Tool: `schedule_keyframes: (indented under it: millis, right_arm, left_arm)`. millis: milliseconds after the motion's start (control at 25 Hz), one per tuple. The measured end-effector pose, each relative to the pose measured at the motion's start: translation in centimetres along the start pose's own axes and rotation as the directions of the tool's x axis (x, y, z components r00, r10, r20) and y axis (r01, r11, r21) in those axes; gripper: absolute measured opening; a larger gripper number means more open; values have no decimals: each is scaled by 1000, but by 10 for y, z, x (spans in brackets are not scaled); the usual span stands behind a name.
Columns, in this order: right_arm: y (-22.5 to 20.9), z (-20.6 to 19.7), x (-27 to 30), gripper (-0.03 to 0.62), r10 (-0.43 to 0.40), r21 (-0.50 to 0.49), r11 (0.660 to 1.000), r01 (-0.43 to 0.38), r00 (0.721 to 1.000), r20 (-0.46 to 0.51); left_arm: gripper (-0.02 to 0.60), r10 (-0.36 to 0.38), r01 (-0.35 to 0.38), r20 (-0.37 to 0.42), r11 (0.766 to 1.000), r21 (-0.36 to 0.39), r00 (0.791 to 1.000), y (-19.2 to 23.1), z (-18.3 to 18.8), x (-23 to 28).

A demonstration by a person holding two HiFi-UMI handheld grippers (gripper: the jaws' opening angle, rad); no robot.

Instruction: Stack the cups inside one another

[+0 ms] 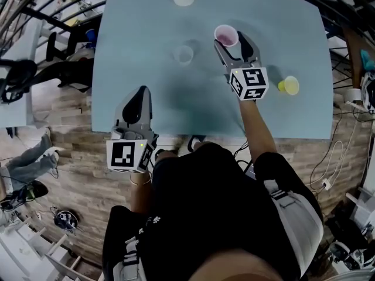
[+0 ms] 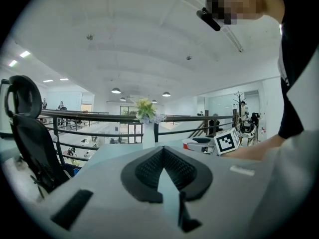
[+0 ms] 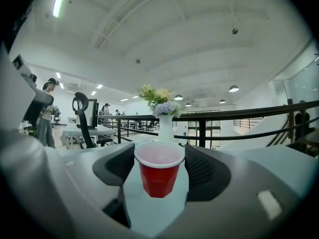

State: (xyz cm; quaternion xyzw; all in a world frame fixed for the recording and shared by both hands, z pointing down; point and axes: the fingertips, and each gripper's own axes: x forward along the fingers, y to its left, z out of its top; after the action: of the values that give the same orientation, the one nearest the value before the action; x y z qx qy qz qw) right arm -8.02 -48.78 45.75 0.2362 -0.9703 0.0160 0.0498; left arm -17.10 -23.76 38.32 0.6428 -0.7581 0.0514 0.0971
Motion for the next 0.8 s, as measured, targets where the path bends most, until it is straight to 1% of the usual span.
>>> schedule_keyframes:
  millis: [320, 440, 600, 800]
  right_arm:
    - [58, 21, 9, 321, 119, -7, 993, -119, 992, 47]
    - [78, 25, 13, 321, 166, -12, 986, -166, 984, 57]
    - [100, 23, 20, 321, 215, -17, 977, -215, 975, 53]
    - [116, 11, 27, 321, 248, -20, 969, -247, 968, 31]
  left_arm:
    - [-8, 40, -41, -21, 999, -22, 999, 9, -9, -24]
    - [-8, 48, -48, 13, 999, -13, 999, 11, -4, -30]
    - [-8, 81, -81, 1, 997, -18, 997, 16, -4, -38]
    - [-8, 100, -100, -7, 995, -21, 995, 21, -12, -49]
